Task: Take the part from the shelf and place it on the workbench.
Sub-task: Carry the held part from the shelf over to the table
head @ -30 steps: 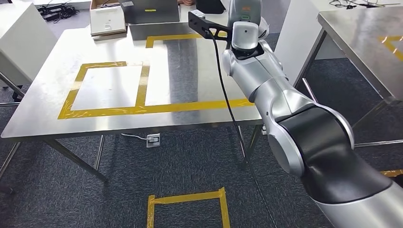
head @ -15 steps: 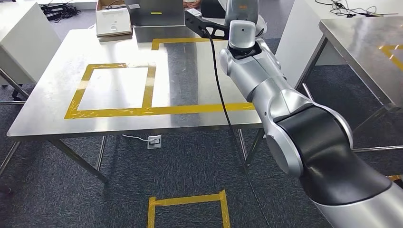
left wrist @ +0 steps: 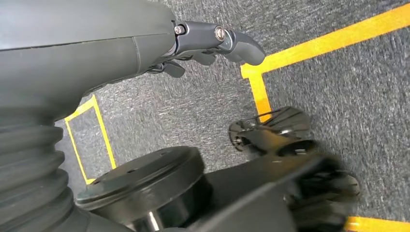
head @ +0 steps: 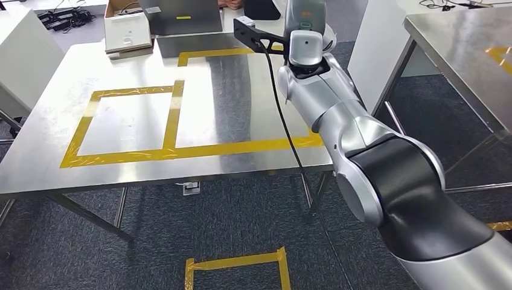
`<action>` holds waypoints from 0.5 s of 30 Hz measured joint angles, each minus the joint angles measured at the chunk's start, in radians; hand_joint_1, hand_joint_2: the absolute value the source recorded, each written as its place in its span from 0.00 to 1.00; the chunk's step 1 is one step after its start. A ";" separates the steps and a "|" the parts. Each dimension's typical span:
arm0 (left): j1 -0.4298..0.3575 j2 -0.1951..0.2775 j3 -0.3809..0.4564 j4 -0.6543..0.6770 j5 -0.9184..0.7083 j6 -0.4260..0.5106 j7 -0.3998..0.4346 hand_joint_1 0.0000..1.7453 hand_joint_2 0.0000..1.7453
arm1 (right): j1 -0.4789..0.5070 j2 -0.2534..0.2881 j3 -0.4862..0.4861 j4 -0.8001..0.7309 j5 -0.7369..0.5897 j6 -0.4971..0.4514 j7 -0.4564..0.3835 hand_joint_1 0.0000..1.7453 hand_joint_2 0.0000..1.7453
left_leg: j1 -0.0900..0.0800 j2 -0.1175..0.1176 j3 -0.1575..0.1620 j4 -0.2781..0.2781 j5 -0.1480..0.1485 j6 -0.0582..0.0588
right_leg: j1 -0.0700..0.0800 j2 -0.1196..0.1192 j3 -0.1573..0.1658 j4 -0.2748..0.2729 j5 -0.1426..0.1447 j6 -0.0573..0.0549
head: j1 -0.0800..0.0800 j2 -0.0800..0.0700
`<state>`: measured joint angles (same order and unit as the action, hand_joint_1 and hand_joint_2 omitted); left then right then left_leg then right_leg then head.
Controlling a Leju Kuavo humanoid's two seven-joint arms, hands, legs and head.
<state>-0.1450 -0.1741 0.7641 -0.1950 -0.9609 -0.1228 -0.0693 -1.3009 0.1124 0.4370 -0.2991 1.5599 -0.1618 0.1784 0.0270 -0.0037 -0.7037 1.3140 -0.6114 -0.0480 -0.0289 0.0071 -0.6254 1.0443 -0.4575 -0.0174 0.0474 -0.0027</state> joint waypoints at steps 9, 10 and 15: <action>0.002 0.002 0.000 0.000 0.000 0.000 0.002 0.00 1.00 | 0.004 0.003 -0.002 0.002 0.005 0.000 -0.003 1.00 1.00 | -0.017 -0.006 0.071 -0.278 0.176 0.031 | 0.009 0.001 0.038 -0.006 -0.031 0.015 | -0.002 0.000; 0.002 0.002 0.001 0.000 0.000 0.000 0.003 0.00 1.00 | 0.004 0.003 -0.002 0.002 0.006 0.000 -0.003 1.00 1.00 | -0.017 -0.009 0.071 -0.279 0.176 0.031 | 0.009 -0.001 0.040 -0.009 -0.030 0.012 | -0.002 0.000; 0.000 -0.002 0.001 0.000 0.000 0.000 0.004 0.00 1.00 | 0.003 0.004 -0.002 0.002 0.009 0.000 -0.004 1.00 1.00 | -0.018 -0.015 0.072 -0.279 0.173 0.041 | 0.010 -0.007 0.053 -0.026 -0.027 0.016 | -0.002 0.000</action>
<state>-0.1446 -0.1757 0.7651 -0.1946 -0.9613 -0.1225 -0.0653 -1.2977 0.1163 0.4349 -0.2976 1.5694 -0.1617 0.1745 0.0092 -0.0182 -0.6321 1.0352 -0.4381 -0.0070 -0.0194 0.0001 -0.5726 1.0178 -0.4847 -0.0016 0.0454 -0.0027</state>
